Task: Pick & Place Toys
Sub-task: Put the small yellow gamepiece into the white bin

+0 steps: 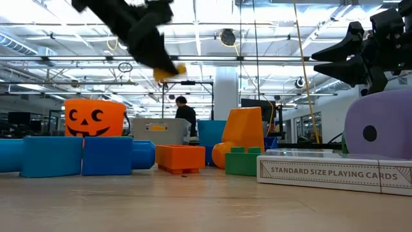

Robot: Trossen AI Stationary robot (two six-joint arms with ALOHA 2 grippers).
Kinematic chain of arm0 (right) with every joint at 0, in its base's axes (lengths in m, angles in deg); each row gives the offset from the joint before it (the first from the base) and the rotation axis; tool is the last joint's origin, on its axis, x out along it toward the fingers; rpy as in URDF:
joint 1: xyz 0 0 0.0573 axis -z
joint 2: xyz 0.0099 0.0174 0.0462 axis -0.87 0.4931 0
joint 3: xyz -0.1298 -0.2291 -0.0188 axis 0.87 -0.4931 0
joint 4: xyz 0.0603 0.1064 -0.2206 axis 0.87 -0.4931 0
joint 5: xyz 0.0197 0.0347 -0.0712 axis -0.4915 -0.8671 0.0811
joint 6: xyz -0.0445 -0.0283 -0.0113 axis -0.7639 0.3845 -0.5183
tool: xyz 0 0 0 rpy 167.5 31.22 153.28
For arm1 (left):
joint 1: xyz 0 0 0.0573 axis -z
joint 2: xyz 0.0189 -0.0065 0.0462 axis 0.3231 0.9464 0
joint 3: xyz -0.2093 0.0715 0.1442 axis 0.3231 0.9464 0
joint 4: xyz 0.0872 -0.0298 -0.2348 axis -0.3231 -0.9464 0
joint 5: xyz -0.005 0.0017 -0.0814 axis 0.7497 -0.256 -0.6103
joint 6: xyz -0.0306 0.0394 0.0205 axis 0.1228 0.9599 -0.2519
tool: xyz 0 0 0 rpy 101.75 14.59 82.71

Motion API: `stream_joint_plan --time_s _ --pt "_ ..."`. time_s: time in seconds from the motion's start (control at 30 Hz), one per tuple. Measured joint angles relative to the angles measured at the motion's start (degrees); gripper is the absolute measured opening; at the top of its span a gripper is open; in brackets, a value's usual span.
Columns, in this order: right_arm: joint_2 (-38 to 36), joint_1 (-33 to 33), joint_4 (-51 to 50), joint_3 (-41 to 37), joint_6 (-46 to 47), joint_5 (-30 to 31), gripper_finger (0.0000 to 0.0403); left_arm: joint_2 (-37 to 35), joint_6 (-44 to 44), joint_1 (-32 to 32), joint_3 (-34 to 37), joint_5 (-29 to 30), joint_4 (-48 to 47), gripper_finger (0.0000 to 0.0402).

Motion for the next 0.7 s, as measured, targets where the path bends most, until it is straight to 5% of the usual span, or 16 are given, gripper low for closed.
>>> stream_joint_plan --time_s 0.23,0.43,0.7 --pt "0.0 0.0 0.0 0.0 0.0 0.0 0.0169 -9.7 -3.9 -9.0 -0.1 17.6 1.0 0.0159" --pt "0.0 0.0 0.0 0.0 0.0 0.0 0.0169 -6.6 -9.1 -18.2 -0.1 18.1 5.4 0.0149" --pt "0.0 0.0 0.0 0.0 0.0 0.0 0.0169 6.2 -16.3 -26.4 -0.2 17.4 6.6 0.0161"
